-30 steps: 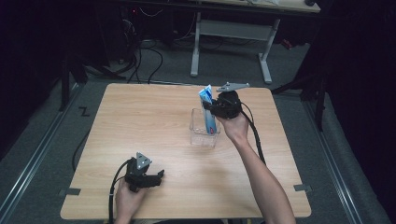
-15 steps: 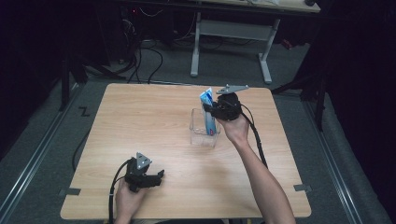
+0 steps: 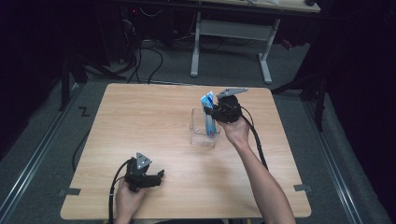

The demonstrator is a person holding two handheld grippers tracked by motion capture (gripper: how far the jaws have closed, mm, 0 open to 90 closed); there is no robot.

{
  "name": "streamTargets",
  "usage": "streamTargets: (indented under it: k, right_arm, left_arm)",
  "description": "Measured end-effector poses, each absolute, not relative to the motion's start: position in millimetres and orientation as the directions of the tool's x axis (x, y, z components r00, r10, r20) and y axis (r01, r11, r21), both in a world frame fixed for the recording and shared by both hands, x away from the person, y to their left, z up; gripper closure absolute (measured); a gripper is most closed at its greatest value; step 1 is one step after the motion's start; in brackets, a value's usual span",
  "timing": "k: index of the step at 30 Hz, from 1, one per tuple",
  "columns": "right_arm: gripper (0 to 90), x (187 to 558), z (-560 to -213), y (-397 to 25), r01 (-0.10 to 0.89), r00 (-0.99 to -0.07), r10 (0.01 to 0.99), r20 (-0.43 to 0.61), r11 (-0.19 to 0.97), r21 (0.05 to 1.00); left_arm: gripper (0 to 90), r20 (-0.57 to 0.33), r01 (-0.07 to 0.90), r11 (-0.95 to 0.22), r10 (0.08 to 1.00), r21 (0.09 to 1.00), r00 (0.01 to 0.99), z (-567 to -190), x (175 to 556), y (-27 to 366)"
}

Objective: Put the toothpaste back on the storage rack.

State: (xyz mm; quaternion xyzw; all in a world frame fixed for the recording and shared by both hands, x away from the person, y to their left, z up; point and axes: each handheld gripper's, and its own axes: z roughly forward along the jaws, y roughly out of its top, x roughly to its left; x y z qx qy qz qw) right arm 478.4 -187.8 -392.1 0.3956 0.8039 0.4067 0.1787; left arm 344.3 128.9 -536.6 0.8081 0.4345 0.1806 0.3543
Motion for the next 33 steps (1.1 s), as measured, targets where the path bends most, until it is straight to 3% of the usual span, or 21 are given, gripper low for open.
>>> streamTargets:
  k: [33]
  right_arm:
    - [72.1, 486, -409, -181, 0.528, -0.622, 0.781, 0.06, 0.361, 0.769]
  left_arm:
    - [16.3, -0.016, 0.574, -0.371, 0.83, 0.73, 0.557, -537, 344, 129]
